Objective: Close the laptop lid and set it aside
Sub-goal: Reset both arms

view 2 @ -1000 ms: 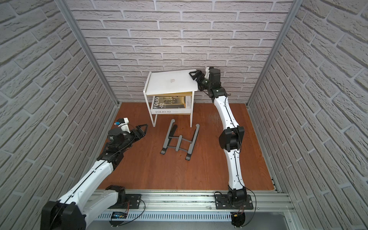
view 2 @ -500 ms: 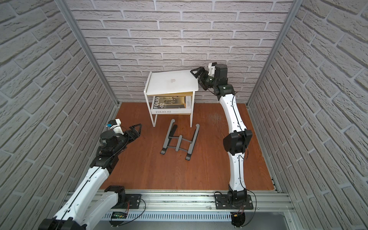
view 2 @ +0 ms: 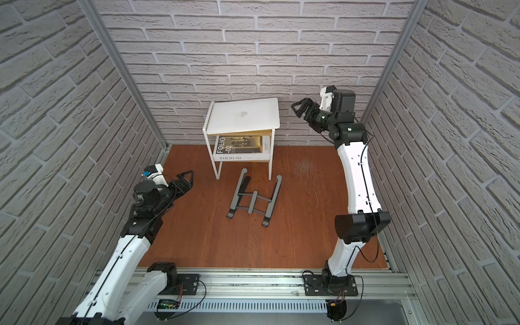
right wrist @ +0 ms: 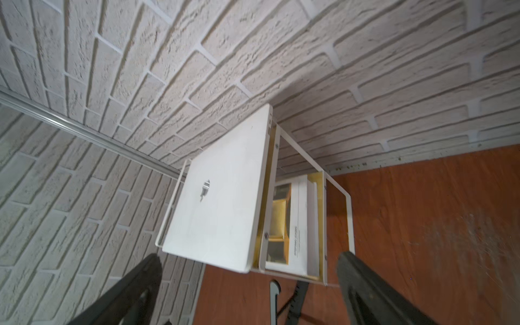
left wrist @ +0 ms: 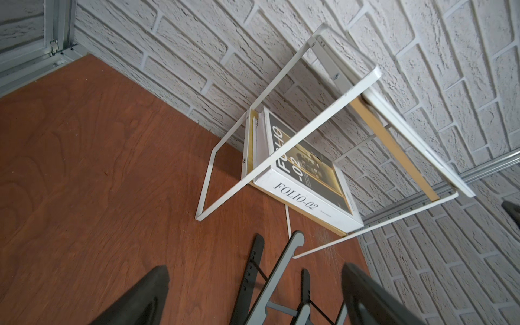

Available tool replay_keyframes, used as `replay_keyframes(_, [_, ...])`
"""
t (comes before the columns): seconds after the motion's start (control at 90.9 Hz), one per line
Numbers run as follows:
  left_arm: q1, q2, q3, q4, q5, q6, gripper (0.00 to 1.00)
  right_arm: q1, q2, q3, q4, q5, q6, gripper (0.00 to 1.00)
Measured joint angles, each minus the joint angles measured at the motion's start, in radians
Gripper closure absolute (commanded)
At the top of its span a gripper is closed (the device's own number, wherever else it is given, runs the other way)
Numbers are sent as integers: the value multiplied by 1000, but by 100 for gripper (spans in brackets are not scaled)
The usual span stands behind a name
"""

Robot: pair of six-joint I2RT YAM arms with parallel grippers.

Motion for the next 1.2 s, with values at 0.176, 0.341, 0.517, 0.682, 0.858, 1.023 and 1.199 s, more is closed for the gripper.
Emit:
replay_keyframes(0.176, [2, 13, 62, -63, -75, 22, 1, 54, -328, -489, 99, 63, -91, 0])
replay_keyframes(0.341, [2, -51, 42, -93, -189, 101, 1, 92, -625, -850, 202, 165, -159, 0])
replay_keyframes(0.517, [2, -184, -80, -70, -328, 182, 2, 93, -821, -1146, 342, 253, -227, 0])
replay_keyframes(0.682, [2, -211, -275, 25, -451, 239, 2, 93, -981, -1442, 497, 360, -310, 1])
replay_keyframes(0.858, [2, -191, -417, 76, -553, 308, 2, 93, -1126, -1680, 671, 439, -420, 1])
replay_keyframes(1.023, [2, -234, -427, 151, -594, 395, 1, 93, -1149, -1742, 717, 497, -487, 1])
replay_keyframes(1.199, [2, -267, -486, 231, -613, 470, 2, 93, -1173, -1856, 793, 589, -499, 1])
